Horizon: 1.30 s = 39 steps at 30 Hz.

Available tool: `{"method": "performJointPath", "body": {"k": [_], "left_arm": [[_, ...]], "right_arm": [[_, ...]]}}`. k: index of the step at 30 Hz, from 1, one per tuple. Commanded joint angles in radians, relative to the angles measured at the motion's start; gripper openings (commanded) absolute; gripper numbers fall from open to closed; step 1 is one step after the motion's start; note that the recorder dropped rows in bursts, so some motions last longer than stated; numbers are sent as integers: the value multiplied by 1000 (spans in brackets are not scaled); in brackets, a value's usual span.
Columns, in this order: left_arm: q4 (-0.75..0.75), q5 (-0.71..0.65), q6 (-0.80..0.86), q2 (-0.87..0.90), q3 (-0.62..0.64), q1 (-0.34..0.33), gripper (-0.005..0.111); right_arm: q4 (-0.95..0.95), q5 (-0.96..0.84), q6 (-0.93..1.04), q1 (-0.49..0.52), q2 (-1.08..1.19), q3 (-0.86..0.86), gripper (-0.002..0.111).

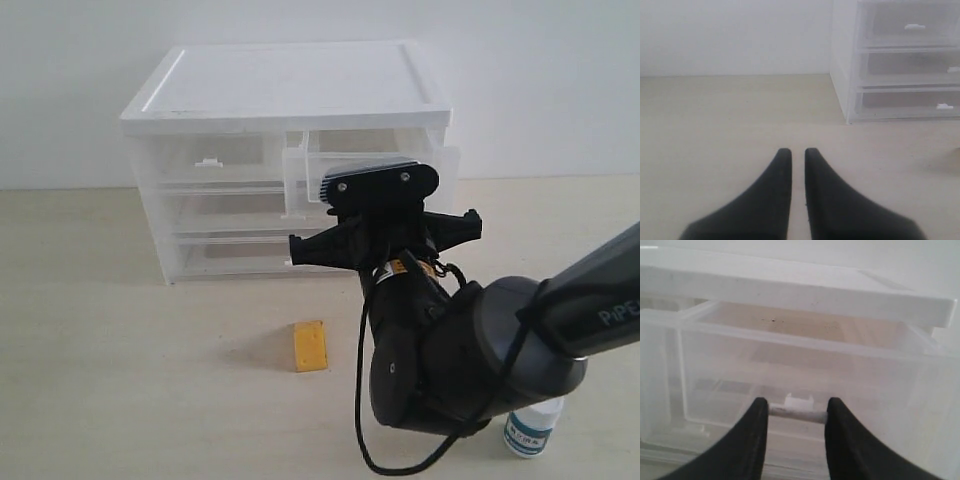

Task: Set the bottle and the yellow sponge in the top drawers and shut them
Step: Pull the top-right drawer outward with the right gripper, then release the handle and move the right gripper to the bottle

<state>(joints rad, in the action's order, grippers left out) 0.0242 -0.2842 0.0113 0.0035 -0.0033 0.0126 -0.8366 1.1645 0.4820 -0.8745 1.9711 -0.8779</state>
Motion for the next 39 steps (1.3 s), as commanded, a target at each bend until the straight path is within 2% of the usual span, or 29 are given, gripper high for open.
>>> {"method": "performJointPath", "body": {"k": [1,14,16,19,26,28,32,35,37,39], "left_arm": [[1,5,4,-4,3,-3,10],[1,7,4,-4,3,-3,10],[1,7,4,-4,3,-3,10],[1,3,4,-4,3,-3,10],[1,3,4,-4,3,-3,10],[1,3,4,-4,3,-3,10],[1,3,4,-4,3,-3,10],[1,3,4,-4,3,-3,10],[1,3,4,-4,3,-3,10],[1,3,4,-4,3,-3,10]], "right_arm": [[7,57,7,-33,-41,31,0],[-40,57,-34,-76,-89,98,0],[-40,57,-34,-76,-89,98,5],[-52,57,-34,-76,-89,98,20],[-106,57,-19,-113,-89,98,70],[-125,57,-13,-126,-89,98,77],[-254,57,46,-174,-98,98,78],[-306,21,169,-212,-124,98,78],[-306,-58,241,-223,-149,98,74],[-306,-138,285,-223,-175,98,62]]}}
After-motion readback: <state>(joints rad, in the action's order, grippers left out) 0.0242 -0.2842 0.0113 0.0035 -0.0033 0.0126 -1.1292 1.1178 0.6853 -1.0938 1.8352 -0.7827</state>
